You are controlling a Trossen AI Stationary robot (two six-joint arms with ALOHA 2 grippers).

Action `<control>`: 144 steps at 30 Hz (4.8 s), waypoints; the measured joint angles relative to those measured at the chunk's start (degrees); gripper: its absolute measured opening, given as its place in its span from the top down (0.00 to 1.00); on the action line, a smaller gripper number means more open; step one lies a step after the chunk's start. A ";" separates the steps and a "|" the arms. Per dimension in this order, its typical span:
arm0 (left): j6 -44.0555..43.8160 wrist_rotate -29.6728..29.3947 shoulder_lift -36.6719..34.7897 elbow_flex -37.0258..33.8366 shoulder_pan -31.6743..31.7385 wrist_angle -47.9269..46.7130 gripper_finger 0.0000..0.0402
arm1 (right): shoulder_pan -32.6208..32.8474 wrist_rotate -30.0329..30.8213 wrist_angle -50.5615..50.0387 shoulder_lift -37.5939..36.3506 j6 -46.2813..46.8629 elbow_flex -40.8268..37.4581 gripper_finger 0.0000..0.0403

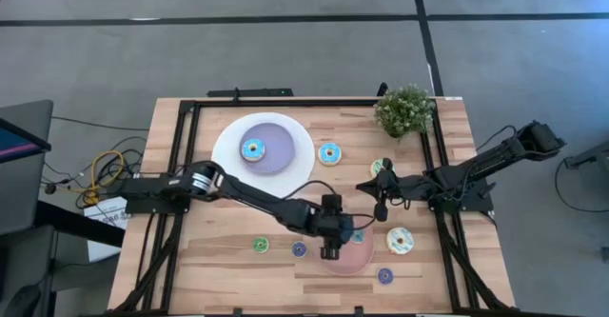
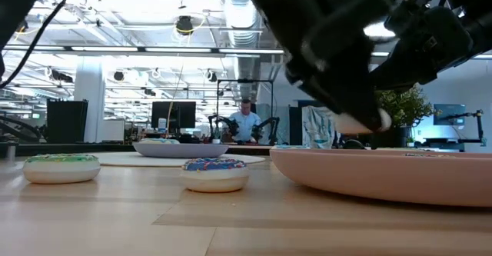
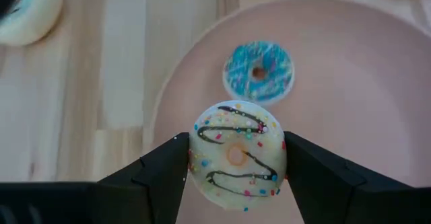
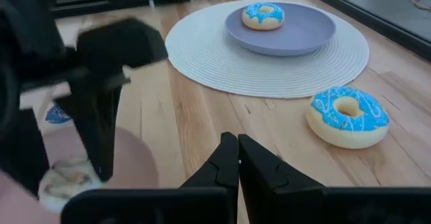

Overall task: Pick & Place donuts
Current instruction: Put the small white donut on the pink plate, then put the big light blue donut on the purple plate

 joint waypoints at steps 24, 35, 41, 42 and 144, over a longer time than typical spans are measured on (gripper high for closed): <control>-3.93 3.81 4.20 2.41 1.19 -3.79 0.30 | 0.00 -0.03 -0.38 0.00 -0.04 0.00 1.00; -0.15 3.85 4.17 8.14 1.21 -9.00 0.23 | 0.02 -0.04 -0.38 0.00 -0.04 0.00 1.00; 2.02 6.73 2.81 10.08 1.78 -15.24 0.23 | 0.02 -0.05 -0.77 0.00 -0.06 0.01 1.00; 2.00 8.31 2.43 10.10 2.06 -17.13 0.23 | 0.02 -0.05 -0.82 -0.01 -0.06 0.00 1.00; -8.41 1.88 -75.69 -89.69 3.35 29.93 0.23 | -40.48 -25.14 -59.93 55.21 8.17 63.14 0.38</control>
